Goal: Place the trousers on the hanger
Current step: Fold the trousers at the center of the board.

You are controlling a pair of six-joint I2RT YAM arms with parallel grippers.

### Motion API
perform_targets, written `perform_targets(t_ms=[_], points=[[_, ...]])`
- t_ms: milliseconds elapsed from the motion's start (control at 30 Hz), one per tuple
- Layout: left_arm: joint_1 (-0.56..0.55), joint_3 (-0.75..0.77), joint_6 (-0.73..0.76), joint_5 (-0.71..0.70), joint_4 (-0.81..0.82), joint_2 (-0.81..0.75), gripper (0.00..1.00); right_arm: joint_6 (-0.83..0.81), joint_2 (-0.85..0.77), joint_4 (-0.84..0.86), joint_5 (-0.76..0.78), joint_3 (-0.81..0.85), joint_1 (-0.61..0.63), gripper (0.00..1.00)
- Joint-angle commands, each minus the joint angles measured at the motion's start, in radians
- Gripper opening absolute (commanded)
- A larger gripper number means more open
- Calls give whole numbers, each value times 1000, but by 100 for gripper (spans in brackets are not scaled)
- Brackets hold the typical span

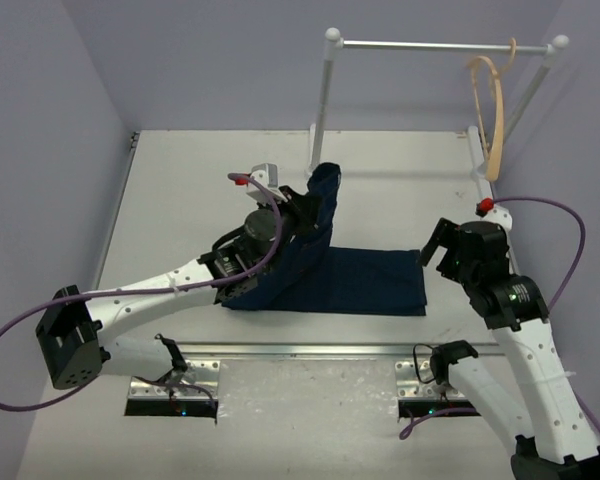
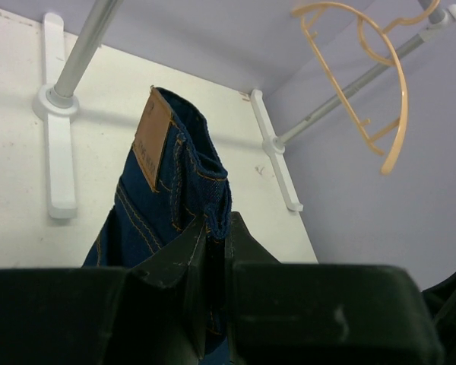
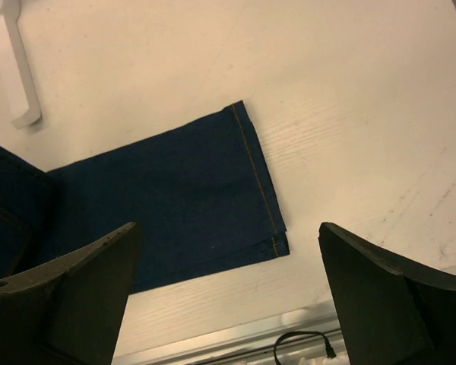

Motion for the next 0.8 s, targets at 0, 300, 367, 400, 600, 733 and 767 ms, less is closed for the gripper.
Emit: perform_targets(t_ms=[0, 300, 367, 400, 600, 733, 767], points=[[-64, 107, 24, -184, 137, 14, 0, -33, -17, -81, 49, 24, -4, 99], [-154, 92, 79, -428, 202, -28, 0, -43, -10, -83, 55, 24, -4, 99], [-163, 92, 90, -443, 224, -8, 0, -39, -10, -81, 49, 25, -4, 99], [-164, 95, 90, -437, 229, 15, 0, -37, -11, -81, 48, 23, -4, 99], [-175, 76, 38, -377, 257, 123, 0, -49, -26, -81, 46, 22, -4, 99], [-191, 83, 9, -344, 282, 197, 0, -55, -28, -80, 40, 25, -4, 99], [-198, 99, 4, -326, 296, 228, 0, -55, -27, -79, 36, 25, -4, 99]])
